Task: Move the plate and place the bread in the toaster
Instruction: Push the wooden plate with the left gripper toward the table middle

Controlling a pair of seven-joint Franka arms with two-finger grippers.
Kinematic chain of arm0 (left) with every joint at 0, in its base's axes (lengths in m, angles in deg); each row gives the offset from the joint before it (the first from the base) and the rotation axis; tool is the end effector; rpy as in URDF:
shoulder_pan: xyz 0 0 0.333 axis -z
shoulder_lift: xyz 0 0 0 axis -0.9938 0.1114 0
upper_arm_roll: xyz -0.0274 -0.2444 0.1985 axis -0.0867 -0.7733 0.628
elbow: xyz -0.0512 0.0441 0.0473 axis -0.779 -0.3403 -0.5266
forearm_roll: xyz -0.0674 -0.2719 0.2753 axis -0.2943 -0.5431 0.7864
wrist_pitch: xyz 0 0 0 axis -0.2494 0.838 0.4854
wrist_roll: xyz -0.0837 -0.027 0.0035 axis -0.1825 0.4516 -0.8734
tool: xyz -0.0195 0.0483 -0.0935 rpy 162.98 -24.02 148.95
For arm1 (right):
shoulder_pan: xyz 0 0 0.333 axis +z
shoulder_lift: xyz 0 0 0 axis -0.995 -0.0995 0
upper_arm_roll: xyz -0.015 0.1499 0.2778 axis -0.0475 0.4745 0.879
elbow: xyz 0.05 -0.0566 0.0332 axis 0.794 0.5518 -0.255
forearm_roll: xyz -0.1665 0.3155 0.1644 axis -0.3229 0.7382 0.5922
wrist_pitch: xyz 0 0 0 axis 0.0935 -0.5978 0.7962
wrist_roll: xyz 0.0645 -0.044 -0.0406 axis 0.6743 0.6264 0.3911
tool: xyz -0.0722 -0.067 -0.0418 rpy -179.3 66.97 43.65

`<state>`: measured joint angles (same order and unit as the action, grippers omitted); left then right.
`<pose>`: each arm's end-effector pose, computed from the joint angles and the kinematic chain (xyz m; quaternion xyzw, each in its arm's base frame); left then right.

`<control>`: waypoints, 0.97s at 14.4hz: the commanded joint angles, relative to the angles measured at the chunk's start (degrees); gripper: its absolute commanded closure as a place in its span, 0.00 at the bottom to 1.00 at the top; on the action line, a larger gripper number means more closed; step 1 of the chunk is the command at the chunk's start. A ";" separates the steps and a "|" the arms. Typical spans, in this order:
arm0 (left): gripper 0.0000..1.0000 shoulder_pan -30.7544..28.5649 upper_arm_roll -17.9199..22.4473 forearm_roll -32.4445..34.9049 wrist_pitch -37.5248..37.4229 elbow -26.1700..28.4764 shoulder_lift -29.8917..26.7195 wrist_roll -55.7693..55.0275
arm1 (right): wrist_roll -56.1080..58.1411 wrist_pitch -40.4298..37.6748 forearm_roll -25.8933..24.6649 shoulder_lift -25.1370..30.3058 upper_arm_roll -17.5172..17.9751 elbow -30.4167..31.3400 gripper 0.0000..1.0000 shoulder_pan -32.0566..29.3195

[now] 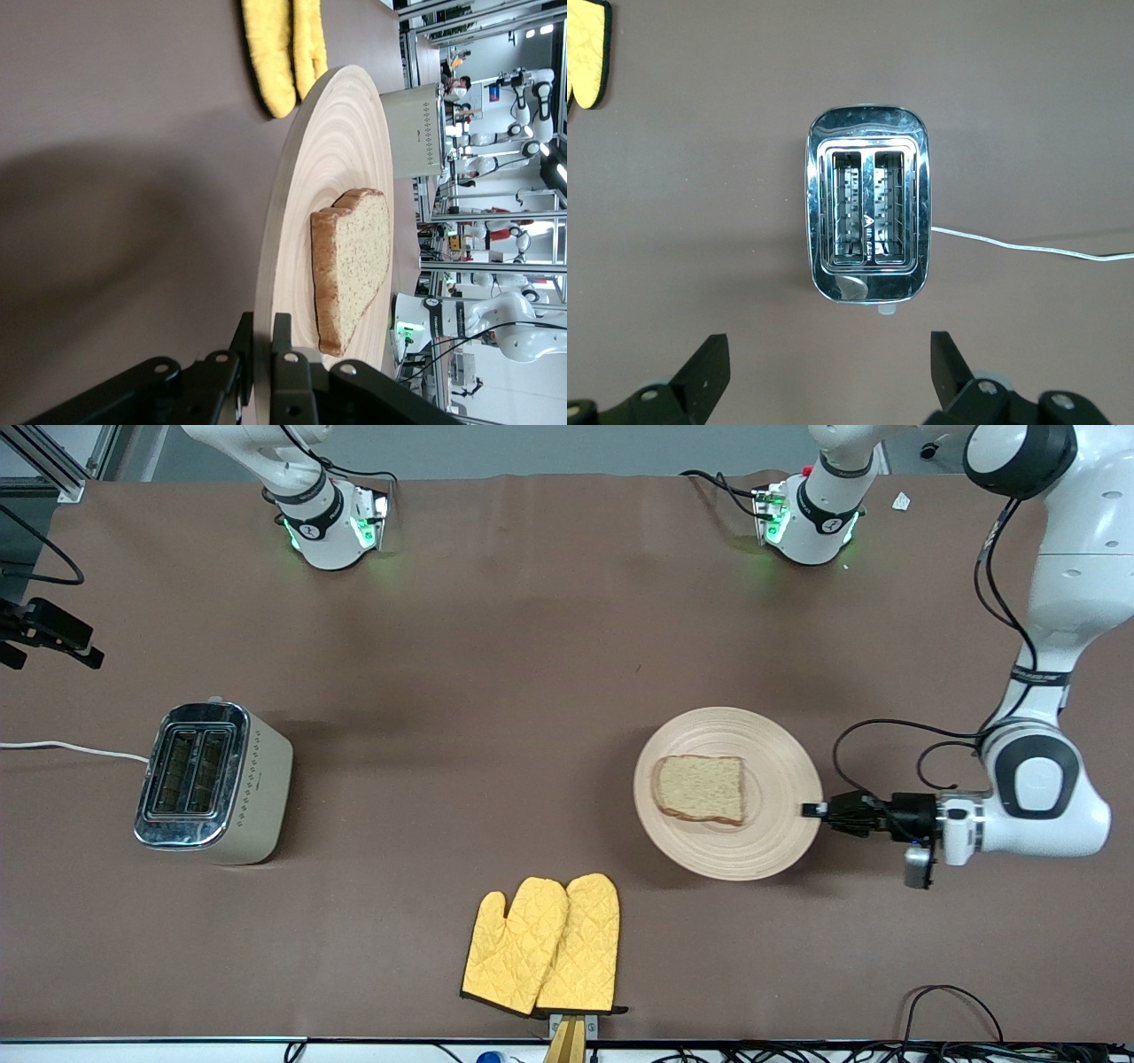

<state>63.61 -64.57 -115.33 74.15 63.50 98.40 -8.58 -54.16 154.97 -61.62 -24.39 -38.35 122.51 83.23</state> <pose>0.6870 -0.0371 0.2285 0.8391 -0.1488 -0.0172 0.5229 0.5337 -0.0664 0.6280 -0.9996 0.0095 -0.0239 0.0105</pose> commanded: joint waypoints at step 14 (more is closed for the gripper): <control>1.00 27.54 -1.66 -22.33 28.13 2.59 5.59 0.66 | 0.74 -0.52 -0.02 1.01 0.57 1.24 0.00 -1.40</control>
<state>89.56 -65.89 -134.76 98.22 66.42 102.74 -8.29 -54.16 154.54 -61.62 -24.32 -38.36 122.51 83.14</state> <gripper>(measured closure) 0.899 0.000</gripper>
